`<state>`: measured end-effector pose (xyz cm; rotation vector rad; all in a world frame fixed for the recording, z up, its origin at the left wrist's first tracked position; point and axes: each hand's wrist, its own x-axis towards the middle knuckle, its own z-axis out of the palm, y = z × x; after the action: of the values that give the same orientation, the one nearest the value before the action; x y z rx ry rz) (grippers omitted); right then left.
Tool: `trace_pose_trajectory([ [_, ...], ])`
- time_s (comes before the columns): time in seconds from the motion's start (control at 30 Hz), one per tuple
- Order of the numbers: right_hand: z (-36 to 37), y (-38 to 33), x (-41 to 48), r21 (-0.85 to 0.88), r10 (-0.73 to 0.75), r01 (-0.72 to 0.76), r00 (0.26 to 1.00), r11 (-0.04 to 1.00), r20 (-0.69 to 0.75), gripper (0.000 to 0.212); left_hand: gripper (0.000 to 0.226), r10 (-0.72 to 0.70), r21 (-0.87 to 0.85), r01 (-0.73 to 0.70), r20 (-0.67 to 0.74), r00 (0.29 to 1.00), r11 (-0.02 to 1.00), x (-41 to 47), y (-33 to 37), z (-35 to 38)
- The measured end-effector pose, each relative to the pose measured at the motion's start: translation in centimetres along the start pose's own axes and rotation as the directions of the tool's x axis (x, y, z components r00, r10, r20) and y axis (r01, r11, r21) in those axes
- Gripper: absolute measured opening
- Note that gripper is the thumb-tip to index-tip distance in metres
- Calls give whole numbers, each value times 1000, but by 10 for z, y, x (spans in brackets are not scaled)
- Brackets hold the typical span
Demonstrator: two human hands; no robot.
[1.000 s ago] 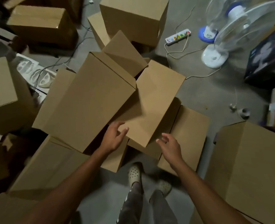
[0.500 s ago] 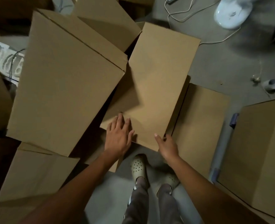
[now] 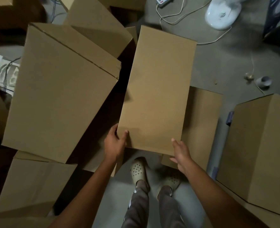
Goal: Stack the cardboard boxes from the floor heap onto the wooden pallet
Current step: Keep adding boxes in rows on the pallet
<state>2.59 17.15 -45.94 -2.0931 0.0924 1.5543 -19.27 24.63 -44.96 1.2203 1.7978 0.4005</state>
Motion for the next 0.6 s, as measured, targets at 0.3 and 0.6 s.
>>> trace_pose_trajectory([
  [0.3, -57, -50, -65, -143, -219, 202, 969, 969, -113, 72, 32, 33, -286, 7, 134, 990, 958, -45, 66, -27],
  [0.6, -125, -125, -177, -220, -373, 337, 917, 915, -144, 62, 46, 202, -483, -94, 177, 963, 870, -124, 181, -69],
])
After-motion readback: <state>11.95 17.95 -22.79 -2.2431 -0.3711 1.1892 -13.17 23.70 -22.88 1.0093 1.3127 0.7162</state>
